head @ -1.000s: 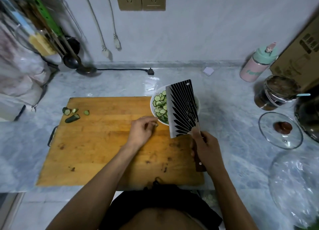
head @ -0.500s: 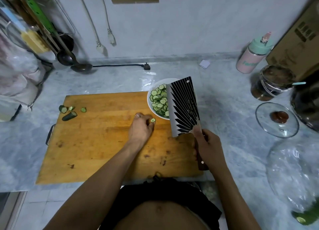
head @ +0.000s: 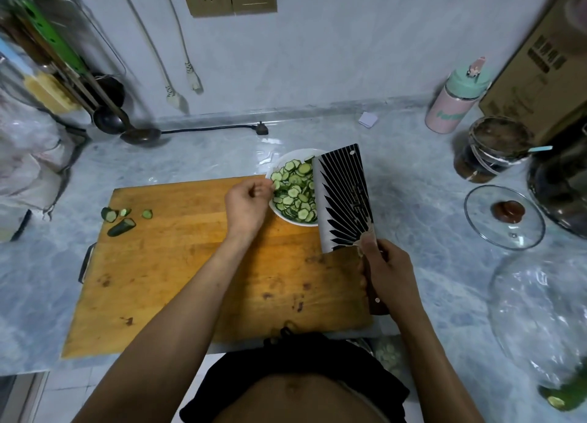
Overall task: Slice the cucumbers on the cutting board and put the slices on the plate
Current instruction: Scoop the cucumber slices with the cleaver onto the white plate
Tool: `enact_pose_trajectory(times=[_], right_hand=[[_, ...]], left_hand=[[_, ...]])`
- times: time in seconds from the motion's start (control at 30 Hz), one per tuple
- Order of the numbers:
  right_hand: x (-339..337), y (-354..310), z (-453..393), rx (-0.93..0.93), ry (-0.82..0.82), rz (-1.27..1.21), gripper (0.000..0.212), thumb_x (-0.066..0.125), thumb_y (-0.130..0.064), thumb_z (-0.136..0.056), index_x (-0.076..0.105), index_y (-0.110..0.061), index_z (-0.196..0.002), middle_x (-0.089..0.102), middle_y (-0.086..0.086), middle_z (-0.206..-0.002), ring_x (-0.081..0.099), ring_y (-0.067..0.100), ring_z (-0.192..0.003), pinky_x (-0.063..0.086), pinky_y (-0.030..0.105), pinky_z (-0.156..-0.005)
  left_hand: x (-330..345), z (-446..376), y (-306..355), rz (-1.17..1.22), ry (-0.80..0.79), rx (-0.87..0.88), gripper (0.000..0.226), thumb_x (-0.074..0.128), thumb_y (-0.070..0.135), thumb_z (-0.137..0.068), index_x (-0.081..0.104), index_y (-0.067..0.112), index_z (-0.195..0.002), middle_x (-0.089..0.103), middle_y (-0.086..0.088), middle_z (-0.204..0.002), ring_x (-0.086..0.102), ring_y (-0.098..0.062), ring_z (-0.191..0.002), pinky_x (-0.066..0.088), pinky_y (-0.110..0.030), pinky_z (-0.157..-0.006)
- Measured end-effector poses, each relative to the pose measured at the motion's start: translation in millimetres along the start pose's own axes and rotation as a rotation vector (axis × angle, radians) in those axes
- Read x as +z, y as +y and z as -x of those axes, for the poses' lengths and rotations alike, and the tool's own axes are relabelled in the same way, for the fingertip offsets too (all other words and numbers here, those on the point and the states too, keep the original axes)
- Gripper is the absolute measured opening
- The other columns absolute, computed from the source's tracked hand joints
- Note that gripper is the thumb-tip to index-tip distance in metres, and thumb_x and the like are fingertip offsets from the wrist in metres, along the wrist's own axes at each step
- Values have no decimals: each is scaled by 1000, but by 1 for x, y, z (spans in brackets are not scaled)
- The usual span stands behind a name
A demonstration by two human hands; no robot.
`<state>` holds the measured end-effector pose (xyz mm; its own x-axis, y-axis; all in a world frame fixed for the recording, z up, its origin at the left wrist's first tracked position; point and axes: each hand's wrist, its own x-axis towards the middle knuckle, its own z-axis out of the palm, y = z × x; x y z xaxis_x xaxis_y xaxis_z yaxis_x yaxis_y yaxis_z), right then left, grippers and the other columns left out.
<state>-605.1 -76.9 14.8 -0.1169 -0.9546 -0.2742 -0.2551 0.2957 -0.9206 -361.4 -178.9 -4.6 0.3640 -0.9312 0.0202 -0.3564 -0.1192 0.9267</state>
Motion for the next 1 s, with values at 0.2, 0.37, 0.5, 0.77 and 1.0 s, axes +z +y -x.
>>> enact_pose_trajectory(times=[0.2,0.37,0.5,0.77,1.0], right_hand=[[2,-1,-2,-28,-8,32,52,47,-47,-100,58,-3,-75,61,6,-55,56,19,-42,46,29,-42],[3,-1,-1,-38,-2,5,45,48,-42,-101,57,-9,-72,60,2,-54,55,16,-42,46,25,-42],[5,-2,-2,-45,-27,-7,43,49,-42,-101,58,-11,-73,60,4,-55,56,18,-43,47,27,-42],[41,0,-5,-66,-223,4,36,58,-34,-99,60,-4,-78,57,8,-57,53,20,-43,44,30,-43],[86,22,-8,37,-504,-4,33,59,-24,-99,52,-3,-75,53,6,-55,49,20,-41,41,28,-41]], left_hand=[[11,-15,-2,-199,-94,2,19,58,-1,-93,76,5,-99,69,2,-90,59,18,-65,45,-1,-62],[7,-10,-5,-182,-47,-8,15,62,3,-92,75,10,-95,69,4,-87,62,5,-75,53,-12,-74],[-2,3,-9,-100,-41,-50,16,63,8,-92,73,20,-91,69,12,-86,62,-1,-82,49,-12,-77],[-49,74,-49,53,46,-204,20,60,3,-94,72,18,-88,68,11,-83,58,3,-72,44,-12,-70],[-92,118,-68,84,168,-318,21,61,4,-94,72,20,-85,69,5,-79,57,-5,-70,45,-12,-66]])
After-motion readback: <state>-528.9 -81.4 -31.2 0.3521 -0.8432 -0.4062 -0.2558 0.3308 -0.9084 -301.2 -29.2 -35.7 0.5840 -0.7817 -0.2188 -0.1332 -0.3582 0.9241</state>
